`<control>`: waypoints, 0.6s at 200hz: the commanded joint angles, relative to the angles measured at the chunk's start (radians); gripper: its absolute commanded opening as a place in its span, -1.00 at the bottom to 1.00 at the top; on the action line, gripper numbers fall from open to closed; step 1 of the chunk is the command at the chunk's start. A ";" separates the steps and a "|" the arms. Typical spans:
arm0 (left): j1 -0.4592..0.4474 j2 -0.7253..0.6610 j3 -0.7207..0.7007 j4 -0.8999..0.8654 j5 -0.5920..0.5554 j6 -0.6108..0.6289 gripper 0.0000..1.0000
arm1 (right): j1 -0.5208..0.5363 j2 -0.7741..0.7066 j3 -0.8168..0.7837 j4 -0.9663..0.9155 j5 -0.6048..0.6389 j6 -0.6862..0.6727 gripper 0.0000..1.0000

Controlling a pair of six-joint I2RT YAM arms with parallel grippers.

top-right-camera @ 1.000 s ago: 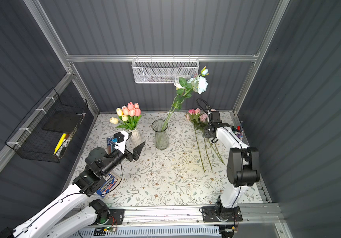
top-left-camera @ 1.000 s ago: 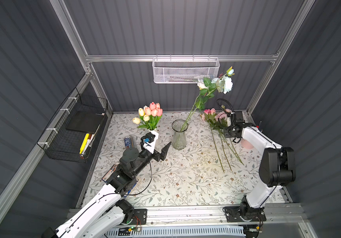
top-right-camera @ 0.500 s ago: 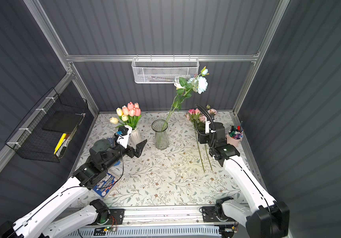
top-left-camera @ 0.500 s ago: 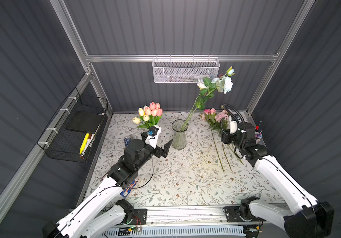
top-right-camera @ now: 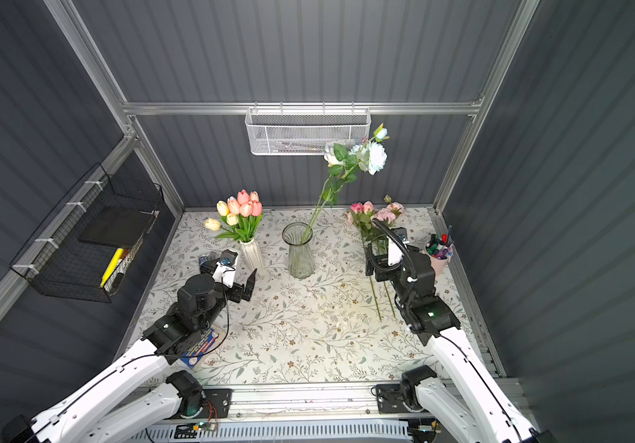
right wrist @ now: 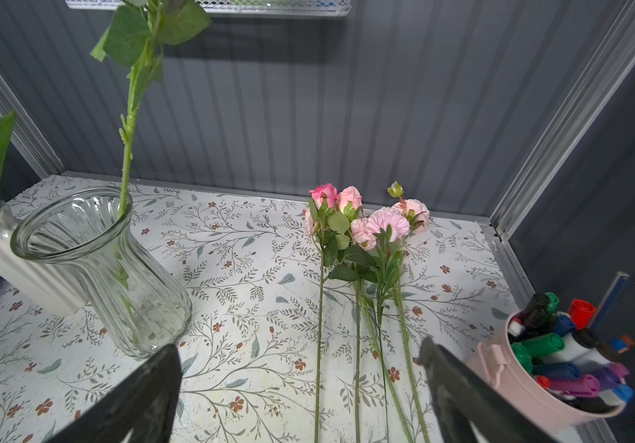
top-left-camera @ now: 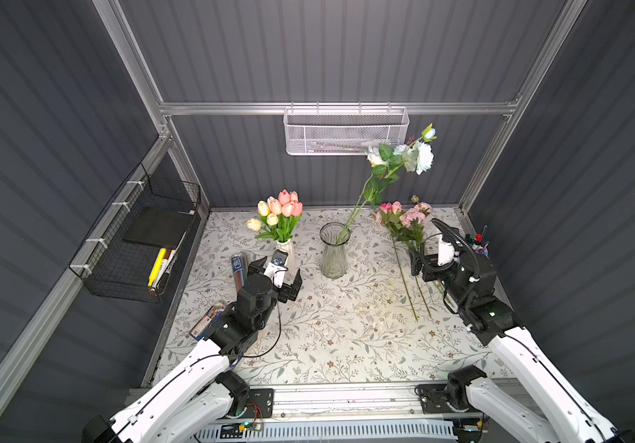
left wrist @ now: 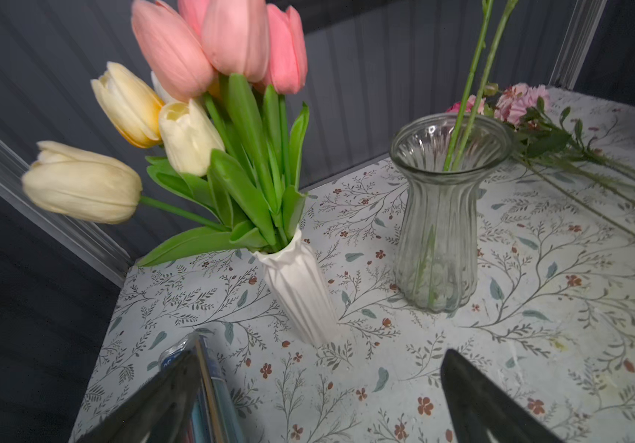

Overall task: Pick out pink flowers from the vase
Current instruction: Pick up the flower from the vase.

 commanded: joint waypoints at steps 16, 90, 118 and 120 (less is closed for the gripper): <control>0.011 0.051 0.084 0.015 -0.209 -0.045 0.99 | 0.011 0.036 0.103 -0.117 0.083 0.092 0.98; 0.014 -0.030 0.208 -0.189 -0.014 -0.104 0.98 | 0.078 -0.086 0.008 0.076 -0.141 0.040 0.90; 0.014 -0.121 0.233 -0.285 0.093 -0.131 0.98 | 0.190 -0.067 0.056 0.039 -0.292 0.004 0.78; 0.014 -0.126 0.234 -0.290 0.098 -0.133 0.98 | 0.202 -0.061 0.059 0.041 -0.295 0.000 0.77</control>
